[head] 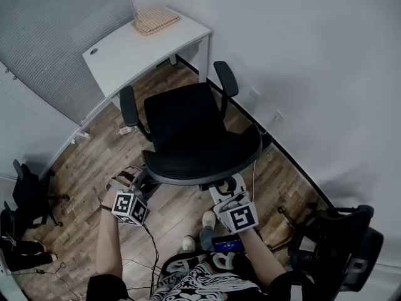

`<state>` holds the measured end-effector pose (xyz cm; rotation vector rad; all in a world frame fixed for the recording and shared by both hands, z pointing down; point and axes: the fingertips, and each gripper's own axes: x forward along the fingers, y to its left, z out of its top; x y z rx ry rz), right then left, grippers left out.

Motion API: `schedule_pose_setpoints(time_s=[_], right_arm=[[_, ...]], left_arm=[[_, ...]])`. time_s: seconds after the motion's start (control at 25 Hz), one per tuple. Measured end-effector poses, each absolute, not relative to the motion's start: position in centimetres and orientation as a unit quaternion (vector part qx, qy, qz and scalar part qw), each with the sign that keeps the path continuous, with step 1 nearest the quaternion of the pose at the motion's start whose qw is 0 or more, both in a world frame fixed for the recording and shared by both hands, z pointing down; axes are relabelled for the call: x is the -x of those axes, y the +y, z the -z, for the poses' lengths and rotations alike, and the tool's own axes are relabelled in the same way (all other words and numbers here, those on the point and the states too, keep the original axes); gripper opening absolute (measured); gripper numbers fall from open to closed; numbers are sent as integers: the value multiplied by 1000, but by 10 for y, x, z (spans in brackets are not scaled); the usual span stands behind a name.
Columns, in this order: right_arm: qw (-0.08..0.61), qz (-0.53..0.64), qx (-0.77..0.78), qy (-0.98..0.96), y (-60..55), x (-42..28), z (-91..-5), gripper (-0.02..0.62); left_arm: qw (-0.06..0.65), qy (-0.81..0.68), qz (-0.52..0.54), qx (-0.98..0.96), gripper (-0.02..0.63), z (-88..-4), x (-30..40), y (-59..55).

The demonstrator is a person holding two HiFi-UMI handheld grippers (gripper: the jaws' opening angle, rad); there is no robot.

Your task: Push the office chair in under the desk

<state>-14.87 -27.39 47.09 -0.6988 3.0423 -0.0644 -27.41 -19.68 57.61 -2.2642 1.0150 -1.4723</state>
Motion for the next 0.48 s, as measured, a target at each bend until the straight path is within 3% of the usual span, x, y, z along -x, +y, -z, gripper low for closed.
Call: schedule_pose_setpoints(time_s=[0.48], right_arm=[[17, 18, 204, 979, -287, 152, -468, 121]], left_arm=[[121, 356, 505, 777, 127, -574, 275, -207]])
